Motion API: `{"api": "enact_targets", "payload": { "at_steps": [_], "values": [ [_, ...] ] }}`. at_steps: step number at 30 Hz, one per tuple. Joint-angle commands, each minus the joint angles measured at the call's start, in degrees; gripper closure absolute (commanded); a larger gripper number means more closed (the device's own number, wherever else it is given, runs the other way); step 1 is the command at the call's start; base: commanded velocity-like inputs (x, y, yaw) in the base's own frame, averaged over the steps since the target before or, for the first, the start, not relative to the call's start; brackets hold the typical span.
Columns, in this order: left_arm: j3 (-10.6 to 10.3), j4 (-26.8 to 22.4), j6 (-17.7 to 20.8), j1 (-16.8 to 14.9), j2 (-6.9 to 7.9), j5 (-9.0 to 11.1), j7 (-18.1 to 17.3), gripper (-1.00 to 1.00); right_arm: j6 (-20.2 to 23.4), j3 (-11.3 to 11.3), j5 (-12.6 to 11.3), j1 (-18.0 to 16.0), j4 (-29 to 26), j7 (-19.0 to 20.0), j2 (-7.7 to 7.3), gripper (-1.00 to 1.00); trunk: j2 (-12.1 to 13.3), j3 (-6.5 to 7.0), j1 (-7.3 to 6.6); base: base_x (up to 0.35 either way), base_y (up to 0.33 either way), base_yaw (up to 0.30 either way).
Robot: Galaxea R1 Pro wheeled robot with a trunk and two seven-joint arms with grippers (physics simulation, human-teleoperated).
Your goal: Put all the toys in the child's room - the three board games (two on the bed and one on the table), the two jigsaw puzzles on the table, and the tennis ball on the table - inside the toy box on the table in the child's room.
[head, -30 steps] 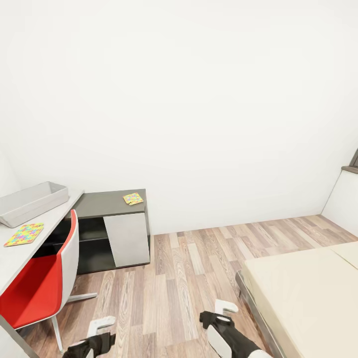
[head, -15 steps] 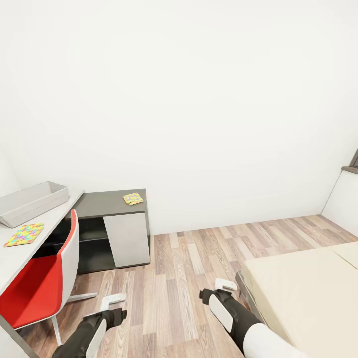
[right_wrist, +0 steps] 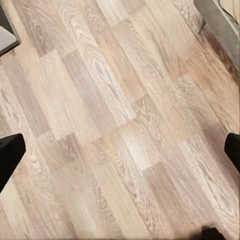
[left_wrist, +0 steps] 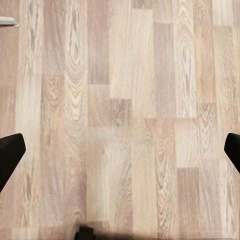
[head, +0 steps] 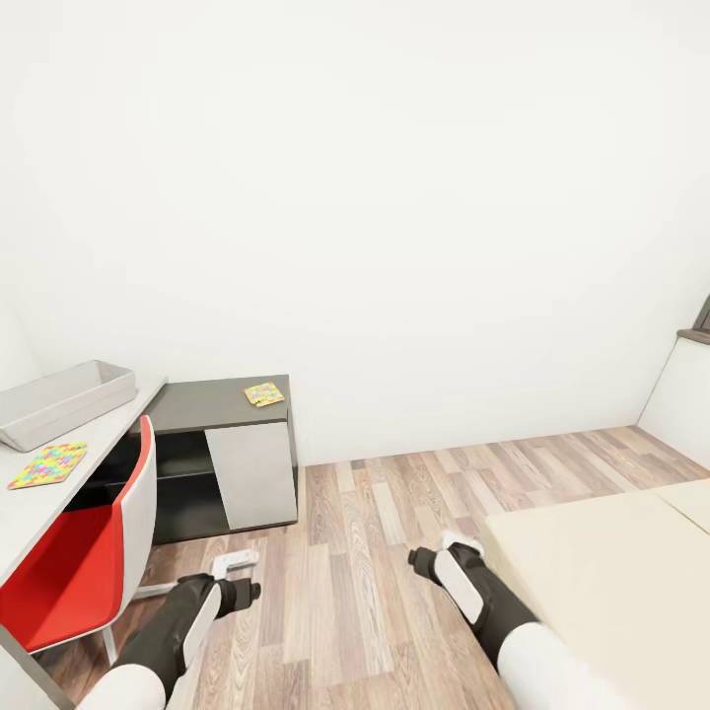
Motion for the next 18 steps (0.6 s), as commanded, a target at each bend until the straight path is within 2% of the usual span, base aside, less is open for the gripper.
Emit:
{"api": "enact_targets", "payload": {
  "at_steps": [1,4,7,10,13,18],
  "values": [
    [0.18,-0.11,0.52,-0.13,0.0,0.48,0.26,-1.0,0.64,-1.1,-0.6,-0.06,-0.5,-0.49,-0.12,-1.0,-0.14,-0.14,0.04,0.0,0.0,0.0],
    [0.2,-0.14,0.94,-0.34,0.16,0.48,0.11,-1.0,1.63,-4.69,-0.66,-0.07,-1.28,-0.37,-0.03,-1.0,-0.14,-0.14,0.04,0.0,0.0,0.0],
    [0.23,-0.23,1.24,-0.46,0.24,0.52,-0.02,-1.0,2.13,-6.92,-0.67,-0.08,-2.01,-0.32,0.08,-1.0,-0.14,-0.14,0.04,0.0,0.0,0.0],
    [0.29,-0.41,2.13,-0.53,0.25,0.55,-0.09,-1.0,2.5,-8.26,-0.67,0.0,-4.04,-0.36,0.15,-1.0,-0.14,-0.14,0.04,0.0,0.0,0.0],
    [0.31,-1.21,3.75,-0.56,0.19,0.56,-0.16,-1.0,2.74,-8.62,-0.67,0.34,-7.28,-0.42,0.07,-1.0,-0.14,-0.14,0.04,0.0,0.0,0.0],
    [0.08,-6.37,9.15,-0.58,-0.16,0.57,-0.25,-1.0,3.0,-9.05,-0.73,0.56,-15.32,-0.44,-0.55,-1.0,-0.14,-0.14,0.04,0.0,0.0,0.0]
  ]
}}
